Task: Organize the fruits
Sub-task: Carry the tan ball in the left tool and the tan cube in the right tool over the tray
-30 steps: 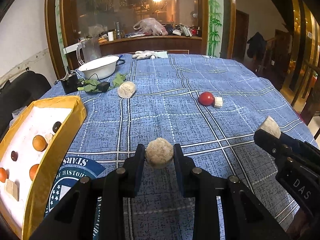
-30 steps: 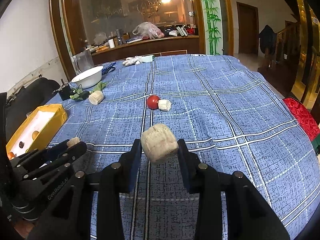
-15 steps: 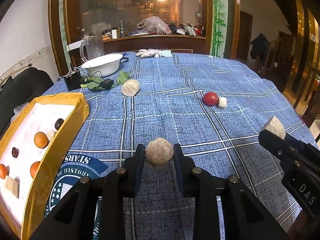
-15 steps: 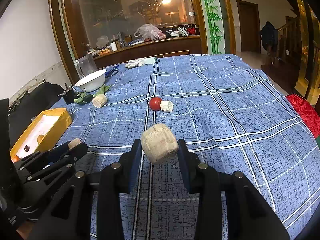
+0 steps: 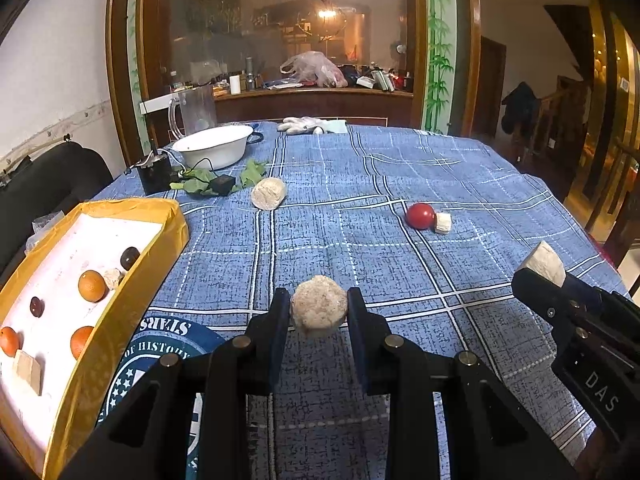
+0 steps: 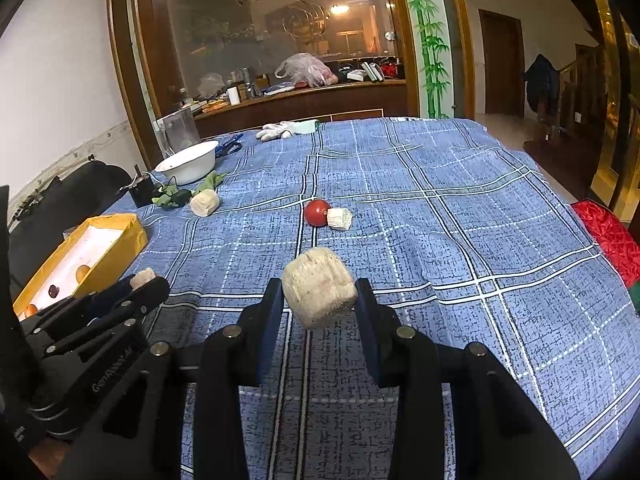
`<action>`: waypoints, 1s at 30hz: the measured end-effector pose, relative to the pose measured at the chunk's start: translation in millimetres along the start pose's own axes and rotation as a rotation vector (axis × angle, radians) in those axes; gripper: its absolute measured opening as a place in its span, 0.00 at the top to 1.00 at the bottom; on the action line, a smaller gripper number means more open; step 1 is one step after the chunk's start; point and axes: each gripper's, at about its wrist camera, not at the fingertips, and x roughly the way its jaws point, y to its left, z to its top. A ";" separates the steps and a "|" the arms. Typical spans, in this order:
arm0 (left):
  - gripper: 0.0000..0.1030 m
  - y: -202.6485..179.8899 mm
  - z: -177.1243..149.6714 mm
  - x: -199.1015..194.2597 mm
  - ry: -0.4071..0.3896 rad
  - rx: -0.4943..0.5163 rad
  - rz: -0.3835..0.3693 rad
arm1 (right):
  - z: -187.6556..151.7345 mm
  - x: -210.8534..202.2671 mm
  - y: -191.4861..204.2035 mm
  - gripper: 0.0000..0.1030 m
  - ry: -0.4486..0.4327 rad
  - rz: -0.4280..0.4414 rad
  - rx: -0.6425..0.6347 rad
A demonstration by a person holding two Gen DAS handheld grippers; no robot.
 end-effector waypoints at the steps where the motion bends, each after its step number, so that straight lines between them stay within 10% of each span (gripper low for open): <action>1: 0.73 -0.1 -0.3 -1.1 -0.004 0.000 0.006 | 0.3 -0.2 -0.2 0.63 -0.002 -0.001 0.000; 30: 0.73 168.4 -22.1 -99.6 -0.030 -0.220 0.254 | 1.0 -12.4 21.2 0.63 -0.003 0.045 -0.063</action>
